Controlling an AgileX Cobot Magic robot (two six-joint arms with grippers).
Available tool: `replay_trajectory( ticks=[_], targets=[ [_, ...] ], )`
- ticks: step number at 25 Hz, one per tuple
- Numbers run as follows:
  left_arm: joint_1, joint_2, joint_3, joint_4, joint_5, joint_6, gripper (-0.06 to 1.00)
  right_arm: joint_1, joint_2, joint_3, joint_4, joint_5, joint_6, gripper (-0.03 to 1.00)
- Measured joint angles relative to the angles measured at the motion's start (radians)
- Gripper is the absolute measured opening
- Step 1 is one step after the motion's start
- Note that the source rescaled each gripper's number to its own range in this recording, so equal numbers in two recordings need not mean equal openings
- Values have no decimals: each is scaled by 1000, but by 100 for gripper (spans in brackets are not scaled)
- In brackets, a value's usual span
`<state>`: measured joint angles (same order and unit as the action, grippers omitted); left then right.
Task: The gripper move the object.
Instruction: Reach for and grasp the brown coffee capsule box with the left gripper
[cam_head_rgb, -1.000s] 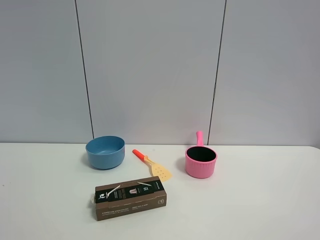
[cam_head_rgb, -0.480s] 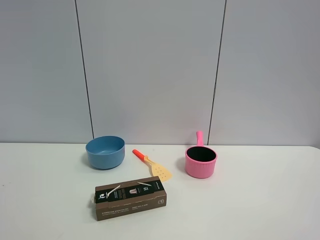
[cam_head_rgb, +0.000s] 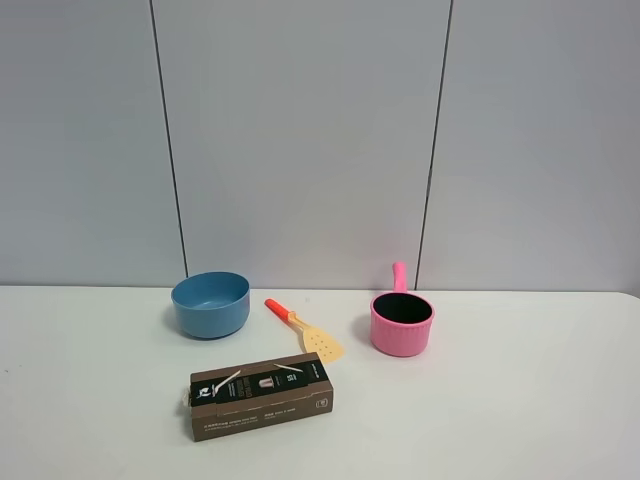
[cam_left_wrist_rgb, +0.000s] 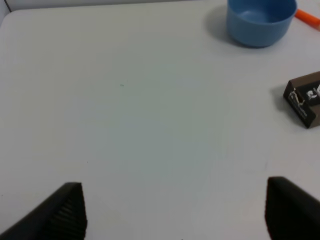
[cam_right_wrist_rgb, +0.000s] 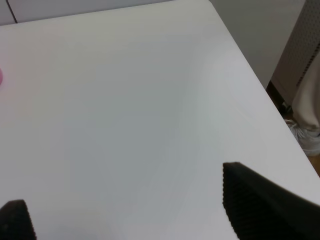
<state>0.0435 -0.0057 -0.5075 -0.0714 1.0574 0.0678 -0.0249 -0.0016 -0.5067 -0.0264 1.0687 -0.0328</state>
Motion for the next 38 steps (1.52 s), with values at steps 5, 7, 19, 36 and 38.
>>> replay_trajectory(
  ticks=[5, 7, 19, 36, 38],
  targets=[
    [0, 0, 0, 0, 0, 0, 20, 0, 0, 0, 0, 0, 0, 100],
    [0, 0, 0, 0, 0, 0, 20, 0, 0, 0, 0, 0, 0, 100],
    [0, 0, 0, 0, 0, 0, 20, 0, 0, 0, 0, 0, 0, 100],
    [-11, 397, -420, -21, -73, 330, 45, 0, 0, 0, 0, 0, 0, 100],
    [-16, 494, -506, -41, -109, 392, 61, 0, 0, 0, 0, 0, 0, 100]
  ],
)
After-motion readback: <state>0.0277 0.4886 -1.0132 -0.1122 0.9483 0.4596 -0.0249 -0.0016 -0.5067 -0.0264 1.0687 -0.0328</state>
